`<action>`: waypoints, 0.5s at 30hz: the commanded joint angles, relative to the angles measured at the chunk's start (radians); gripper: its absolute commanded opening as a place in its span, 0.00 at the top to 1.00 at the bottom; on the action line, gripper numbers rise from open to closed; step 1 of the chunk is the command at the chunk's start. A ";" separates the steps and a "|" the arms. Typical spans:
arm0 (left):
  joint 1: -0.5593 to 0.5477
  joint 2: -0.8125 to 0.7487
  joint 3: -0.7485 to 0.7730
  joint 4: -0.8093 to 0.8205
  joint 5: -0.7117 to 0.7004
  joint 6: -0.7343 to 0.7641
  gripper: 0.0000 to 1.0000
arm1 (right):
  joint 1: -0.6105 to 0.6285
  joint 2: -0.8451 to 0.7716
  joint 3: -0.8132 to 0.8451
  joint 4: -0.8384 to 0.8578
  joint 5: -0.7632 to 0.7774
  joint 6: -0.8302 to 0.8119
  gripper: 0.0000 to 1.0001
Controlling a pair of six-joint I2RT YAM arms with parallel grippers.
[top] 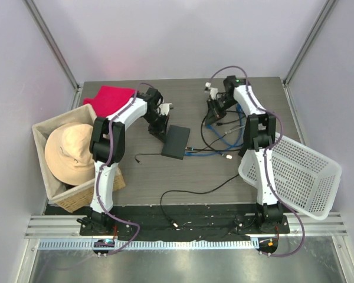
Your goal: Pull the plug from the switch port
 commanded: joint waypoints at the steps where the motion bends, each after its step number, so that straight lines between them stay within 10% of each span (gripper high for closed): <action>1: -0.025 0.091 -0.020 0.076 -0.072 0.039 1.00 | -0.094 -0.101 0.105 0.175 0.158 0.024 0.98; 7: -0.024 0.088 -0.023 0.077 -0.073 0.036 1.00 | -0.180 -0.085 0.101 0.468 0.398 0.201 0.99; 12: -0.022 0.080 -0.021 0.074 -0.083 0.038 1.00 | -0.186 -0.094 0.121 0.563 0.421 0.334 0.50; 15: -0.022 0.076 -0.020 0.072 -0.064 0.055 0.87 | -0.171 -0.130 0.089 0.574 0.219 0.363 0.46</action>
